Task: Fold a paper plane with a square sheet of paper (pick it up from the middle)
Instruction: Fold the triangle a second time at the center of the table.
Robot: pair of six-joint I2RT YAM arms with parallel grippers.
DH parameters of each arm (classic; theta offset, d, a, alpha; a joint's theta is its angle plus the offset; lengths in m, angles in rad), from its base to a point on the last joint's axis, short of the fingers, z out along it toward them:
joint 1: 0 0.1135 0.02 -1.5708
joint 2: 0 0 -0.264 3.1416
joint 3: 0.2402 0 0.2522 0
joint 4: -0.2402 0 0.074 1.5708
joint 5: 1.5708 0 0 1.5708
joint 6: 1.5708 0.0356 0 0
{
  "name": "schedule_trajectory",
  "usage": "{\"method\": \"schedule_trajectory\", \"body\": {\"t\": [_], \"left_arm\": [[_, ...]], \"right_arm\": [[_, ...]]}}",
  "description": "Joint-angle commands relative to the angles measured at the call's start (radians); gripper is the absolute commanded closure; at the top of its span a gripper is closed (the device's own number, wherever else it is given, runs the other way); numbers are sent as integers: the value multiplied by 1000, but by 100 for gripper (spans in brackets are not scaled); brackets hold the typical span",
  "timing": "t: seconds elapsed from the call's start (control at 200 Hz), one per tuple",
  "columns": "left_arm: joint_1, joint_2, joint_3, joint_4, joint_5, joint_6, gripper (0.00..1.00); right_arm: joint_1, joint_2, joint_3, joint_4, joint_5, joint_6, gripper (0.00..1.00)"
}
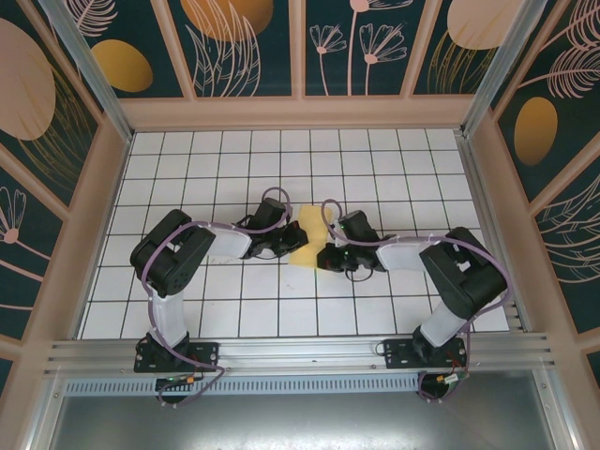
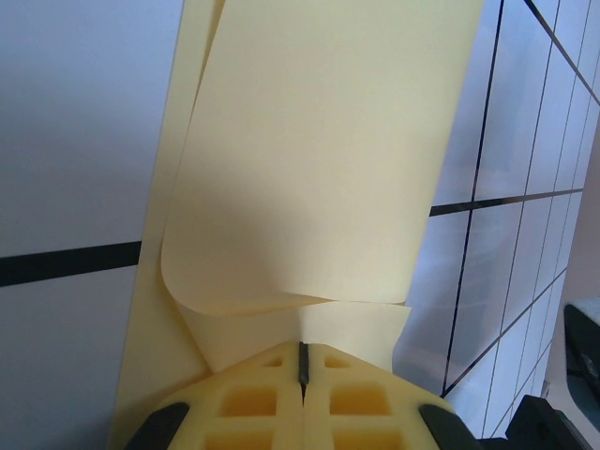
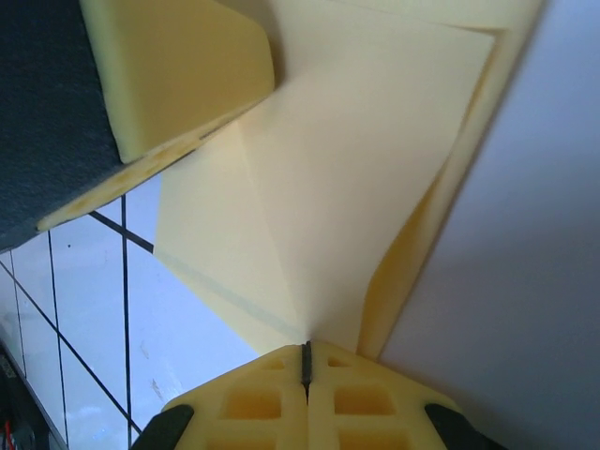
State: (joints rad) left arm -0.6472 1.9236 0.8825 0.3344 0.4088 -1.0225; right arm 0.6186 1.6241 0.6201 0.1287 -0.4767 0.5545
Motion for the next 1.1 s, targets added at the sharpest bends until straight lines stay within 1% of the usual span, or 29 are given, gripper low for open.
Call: {"method": "schedule_trajectory", "body": {"t": [0.0,0.14,0.315,0.47,0.54,0.62,0.691,0.781,0.856,0.911,1.036,1.096], "left_arm": [[4,32,-24,-81,-39,22,100],[4,34,-24,-80,-39,21,100],[4,33,-25,-77,-37,22,100],[4,31,-27,-74,-33,25,100],[4,30,-26,-72,-33,23,100],[4,33,-25,-64,-29,19,100],[4,35,-25,-61,-25,17,100],[4,31,-28,-61,-27,18,100],[4,31,-26,-61,-23,20,100],[4,31,-27,-60,-22,21,100],[4,25,-27,-55,-20,28,100],[4,19,-26,-54,-19,36,100]], "right_arm": [[-8,-23,-60,-66,0,27,95],[-9,-62,-91,-58,-8,42,95],[-20,-69,-99,-69,-2,42,95],[-23,-154,-42,-60,-54,41,95],[-22,-167,-11,-51,-62,45,95],[-23,-130,29,-31,-72,49,95],[-21,-65,63,-17,-80,52,95],[-21,4,90,-2,-57,54,95],[-23,61,111,-29,-45,52,95],[-23,88,105,-34,-43,44,95],[-31,112,79,-85,13,29,96],[-33,127,70,-101,20,25,97]]}}
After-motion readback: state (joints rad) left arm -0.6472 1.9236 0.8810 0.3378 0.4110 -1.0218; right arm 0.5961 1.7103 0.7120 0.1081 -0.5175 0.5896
